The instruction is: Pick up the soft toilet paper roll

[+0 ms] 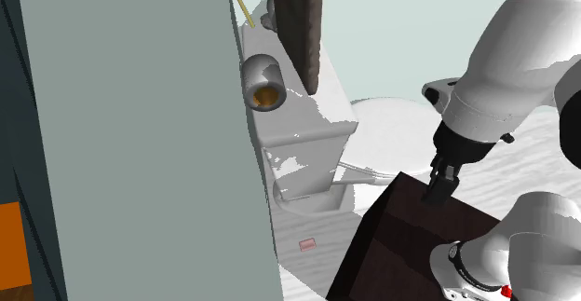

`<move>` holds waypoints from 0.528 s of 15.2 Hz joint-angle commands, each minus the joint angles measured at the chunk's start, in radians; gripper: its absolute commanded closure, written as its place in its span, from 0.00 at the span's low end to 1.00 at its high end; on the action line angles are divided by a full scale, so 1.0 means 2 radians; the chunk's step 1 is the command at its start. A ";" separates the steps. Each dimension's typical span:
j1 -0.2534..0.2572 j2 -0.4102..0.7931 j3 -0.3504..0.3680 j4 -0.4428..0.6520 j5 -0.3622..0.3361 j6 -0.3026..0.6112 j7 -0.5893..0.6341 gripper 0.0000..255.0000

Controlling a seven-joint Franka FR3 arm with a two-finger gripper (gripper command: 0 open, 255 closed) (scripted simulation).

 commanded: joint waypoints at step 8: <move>-0.024 0.019 0.047 -0.044 0.046 0.191 0.093 0.00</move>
